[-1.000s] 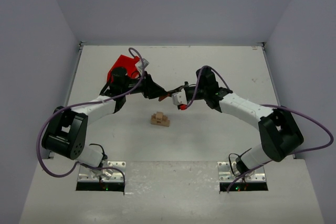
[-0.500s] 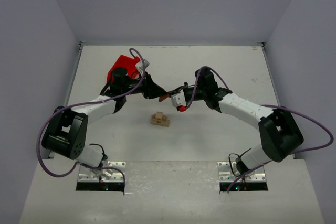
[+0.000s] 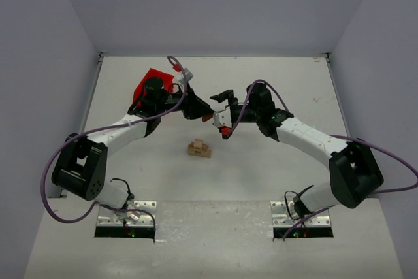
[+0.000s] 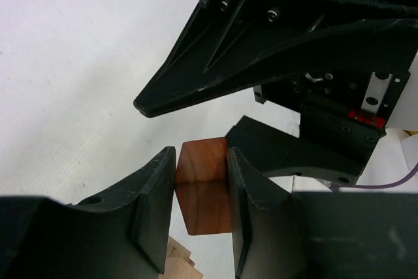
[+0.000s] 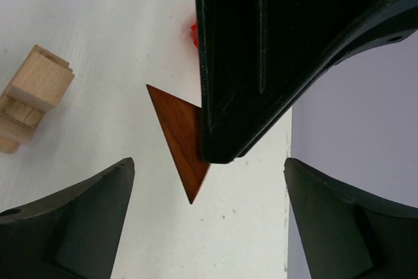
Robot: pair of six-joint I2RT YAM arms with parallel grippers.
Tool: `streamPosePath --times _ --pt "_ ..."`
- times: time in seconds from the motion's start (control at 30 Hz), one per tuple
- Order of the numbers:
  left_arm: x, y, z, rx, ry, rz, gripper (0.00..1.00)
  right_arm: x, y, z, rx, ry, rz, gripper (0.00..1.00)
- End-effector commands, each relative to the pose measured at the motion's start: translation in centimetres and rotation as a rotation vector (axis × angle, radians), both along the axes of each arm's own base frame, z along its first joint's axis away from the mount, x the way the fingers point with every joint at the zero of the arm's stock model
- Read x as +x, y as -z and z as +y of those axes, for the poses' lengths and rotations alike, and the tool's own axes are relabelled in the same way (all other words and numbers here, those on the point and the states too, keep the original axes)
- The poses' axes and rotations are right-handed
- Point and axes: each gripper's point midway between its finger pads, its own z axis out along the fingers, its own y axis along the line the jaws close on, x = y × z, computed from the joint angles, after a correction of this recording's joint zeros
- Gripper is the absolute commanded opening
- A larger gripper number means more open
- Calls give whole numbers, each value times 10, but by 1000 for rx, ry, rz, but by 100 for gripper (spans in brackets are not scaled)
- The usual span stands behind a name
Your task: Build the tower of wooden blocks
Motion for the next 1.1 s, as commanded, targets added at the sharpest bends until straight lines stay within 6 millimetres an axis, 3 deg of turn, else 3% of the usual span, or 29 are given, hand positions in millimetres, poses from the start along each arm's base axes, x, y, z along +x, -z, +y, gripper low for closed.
streamPosePath --times 0.0,0.03,0.17,0.27,0.3,0.37,0.4,0.43,0.5,0.7,0.87,1.0,1.07 --pt "10 -53 -7 9 64 -282 0 2 -32 -4 41 50 -44 99" --pt "14 -66 -9 19 88 -342 0 1 -32 -7 36 57 -43 99" --pt "16 -83 -15 77 247 -595 0 -8 -39 -21 16 94 -57 99" --pt "12 -81 -18 124 449 -811 0 -7 -44 -35 20 171 -47 99" --pt "5 -69 -15 156 498 -764 0 -5 -48 -44 29 213 -52 99" --pt "15 -80 -13 221 536 -802 0 2 -57 -59 54 295 -63 99" --pt "20 -68 -10 270 559 -778 0 7 -60 -68 70 340 -68 99" --pt "16 -74 -7 285 582 -785 0 8 -58 -76 74 375 -58 99" --pt "12 -62 -2 320 653 -744 0 15 -69 -93 147 442 -57 99" --pt "-9 -27 5 308 760 -725 0 31 -89 -119 240 639 -16 99" --pt "-35 -26 5 208 753 -632 0 52 -102 -159 377 949 59 99" --pt "-51 -26 6 148 749 -617 0 57 -111 -166 486 1041 135 99" --pt "-58 -22 5 105 736 -545 0 55 -104 -165 505 1059 208 99"
